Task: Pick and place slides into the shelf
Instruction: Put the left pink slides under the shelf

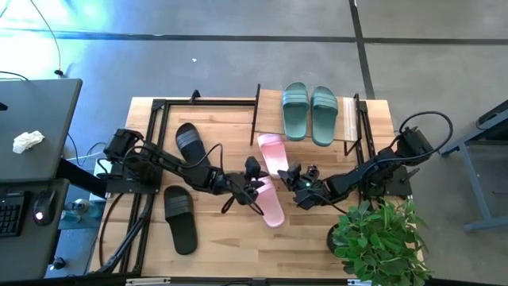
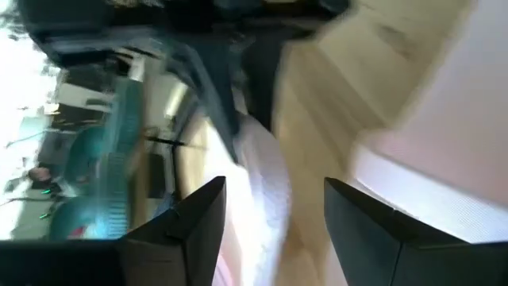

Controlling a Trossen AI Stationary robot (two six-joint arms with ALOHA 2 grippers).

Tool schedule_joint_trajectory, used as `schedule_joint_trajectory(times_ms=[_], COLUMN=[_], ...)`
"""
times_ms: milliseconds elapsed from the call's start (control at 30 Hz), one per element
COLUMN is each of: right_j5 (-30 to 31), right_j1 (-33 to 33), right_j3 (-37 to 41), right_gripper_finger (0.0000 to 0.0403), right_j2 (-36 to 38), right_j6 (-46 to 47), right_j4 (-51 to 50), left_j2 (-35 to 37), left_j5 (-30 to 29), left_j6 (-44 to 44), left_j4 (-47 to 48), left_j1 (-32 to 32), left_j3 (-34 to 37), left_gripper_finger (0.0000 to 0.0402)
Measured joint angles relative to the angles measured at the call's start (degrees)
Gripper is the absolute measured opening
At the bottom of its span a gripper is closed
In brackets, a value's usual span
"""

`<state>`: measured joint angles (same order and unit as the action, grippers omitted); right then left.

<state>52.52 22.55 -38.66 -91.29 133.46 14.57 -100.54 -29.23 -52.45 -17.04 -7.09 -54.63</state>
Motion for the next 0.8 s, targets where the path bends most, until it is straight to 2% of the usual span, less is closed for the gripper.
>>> schedule_joint_trajectory(times_ms=[167, 300, 400, 600, 800], right_j5=[0.91, 0.97, 0.97, 0.52, 0.8], right_j1=[-0.11, -1.05, -1.83, -2.29, -2.27], right_j3=[-2.46, -4.09, -4.1, -4.0, -3.97], right_gripper_finger=[0.0016, 0.0016, 0.0016, 0.0016, 0.0016], right_j2=[-0.33, -0.85, -0.85, -0.94, -0.9], right_j6=[0.25, 0.19, 0.2, 0.05, 0.03], right_j4=[-3.7, -6.21, -6.25, -5.5, -4.91], left_j2=[-3.42, -4.36, -5.26, -7.0, -8.87], left_j5=[-6.56, -6.34, -8.95, -7.87, -9.55], left_j6=[-0.21, 0.0, -0.03, 0.0, 0.2], left_j4=[1.17, 2.57, 4.62, 3.96, 3.65], left_j1=[-0.07, -0.04, -0.04, -0.04, 0.26], left_j3=[-2.8, -4.84, -5.57, -7.0, -9.01], left_gripper_finger=[0.019, 0.0183, 0.0179, 0.0177, 0.0169])
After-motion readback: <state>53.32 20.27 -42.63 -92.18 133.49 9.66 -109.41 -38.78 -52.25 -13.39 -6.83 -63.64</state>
